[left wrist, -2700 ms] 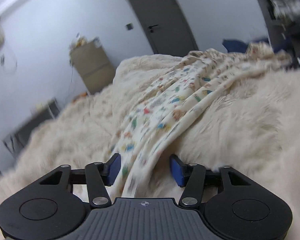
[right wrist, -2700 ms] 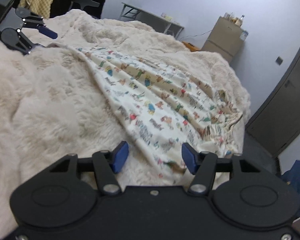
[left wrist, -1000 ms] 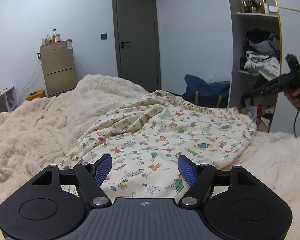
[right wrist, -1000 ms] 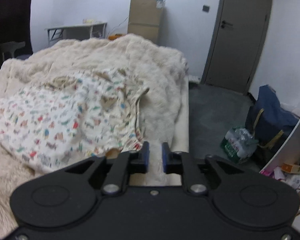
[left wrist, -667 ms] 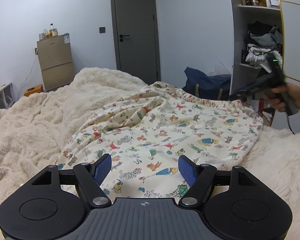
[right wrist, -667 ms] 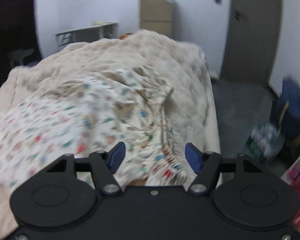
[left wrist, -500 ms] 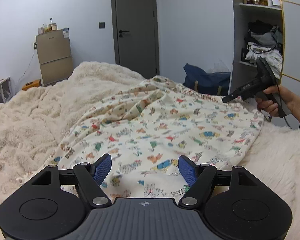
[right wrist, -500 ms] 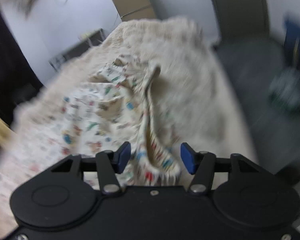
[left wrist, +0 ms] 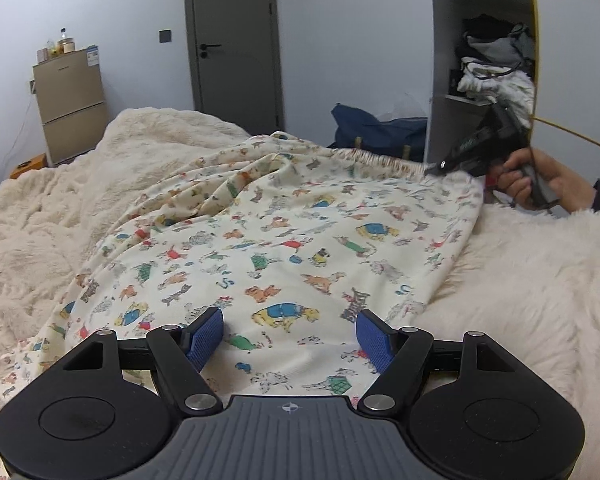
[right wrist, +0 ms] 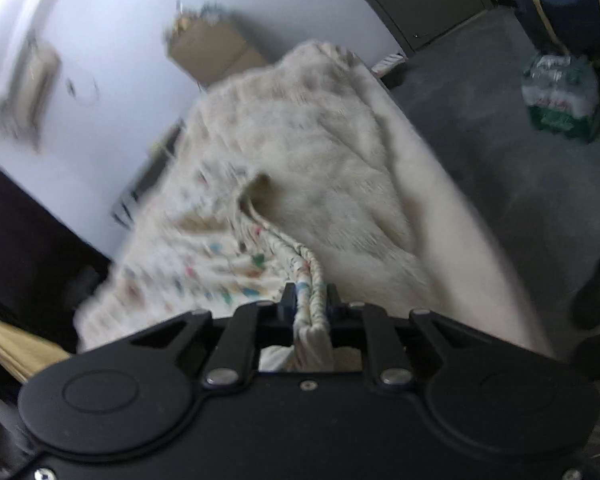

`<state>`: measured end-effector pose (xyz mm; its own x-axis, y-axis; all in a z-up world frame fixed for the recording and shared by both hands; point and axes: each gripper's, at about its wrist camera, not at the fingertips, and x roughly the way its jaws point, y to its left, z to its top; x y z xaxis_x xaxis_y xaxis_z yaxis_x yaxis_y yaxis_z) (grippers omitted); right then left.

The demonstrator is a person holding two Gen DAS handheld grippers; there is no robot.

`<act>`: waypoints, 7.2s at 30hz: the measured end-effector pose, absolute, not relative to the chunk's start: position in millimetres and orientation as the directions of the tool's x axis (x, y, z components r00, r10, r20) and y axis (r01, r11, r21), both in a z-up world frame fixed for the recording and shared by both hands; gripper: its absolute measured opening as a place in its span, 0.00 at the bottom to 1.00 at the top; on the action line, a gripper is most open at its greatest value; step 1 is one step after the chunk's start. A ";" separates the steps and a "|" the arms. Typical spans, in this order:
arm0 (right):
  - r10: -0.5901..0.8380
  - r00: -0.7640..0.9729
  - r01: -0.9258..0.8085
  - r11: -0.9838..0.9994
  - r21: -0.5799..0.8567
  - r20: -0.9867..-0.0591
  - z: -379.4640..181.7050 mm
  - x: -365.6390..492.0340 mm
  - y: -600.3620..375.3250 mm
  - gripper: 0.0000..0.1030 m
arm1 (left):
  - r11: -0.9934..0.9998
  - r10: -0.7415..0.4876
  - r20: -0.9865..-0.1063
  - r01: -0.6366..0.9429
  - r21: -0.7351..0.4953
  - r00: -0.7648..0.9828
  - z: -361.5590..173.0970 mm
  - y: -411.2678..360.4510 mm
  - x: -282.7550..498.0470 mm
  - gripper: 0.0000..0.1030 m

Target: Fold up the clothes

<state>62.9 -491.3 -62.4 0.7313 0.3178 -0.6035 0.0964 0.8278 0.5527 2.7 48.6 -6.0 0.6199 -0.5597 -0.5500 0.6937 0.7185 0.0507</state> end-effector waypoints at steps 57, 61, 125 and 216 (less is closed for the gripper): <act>0.447 0.735 -0.218 0.868 0.447 -0.511 -34.5 49.4 -345.9 0.49 | 0.828 -0.163 -0.727 -0.308 -0.469 0.667 -106.3 334.6 222.3 0.57; 0.450 0.735 -0.216 0.865 0.454 -0.508 -35.6 48.8 -346.9 0.49 | 0.910 -0.083 -0.711 -0.237 -0.340 0.699 -107.6 301.2 241.8 0.45; 0.348 0.737 -0.150 0.920 0.361 -0.580 -33.6 47.3 -323.1 0.50 | 0.537 -0.340 -0.529 -0.301 -0.788 0.778 -86.0 382.5 274.7 0.00; 0.329 0.743 -0.137 0.928 0.348 -0.584 -35.2 45.9 -317.6 0.53 | 0.862 -0.040 -0.728 -0.345 -0.372 0.684 -102.5 405.9 244.8 0.54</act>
<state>45.9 -317.6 -35.2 0.7425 0.3286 -0.5837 -0.1373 0.9276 0.3475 244.8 405.9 -102.5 0.6839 -0.0405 -0.7285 -0.3452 0.8617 -0.3719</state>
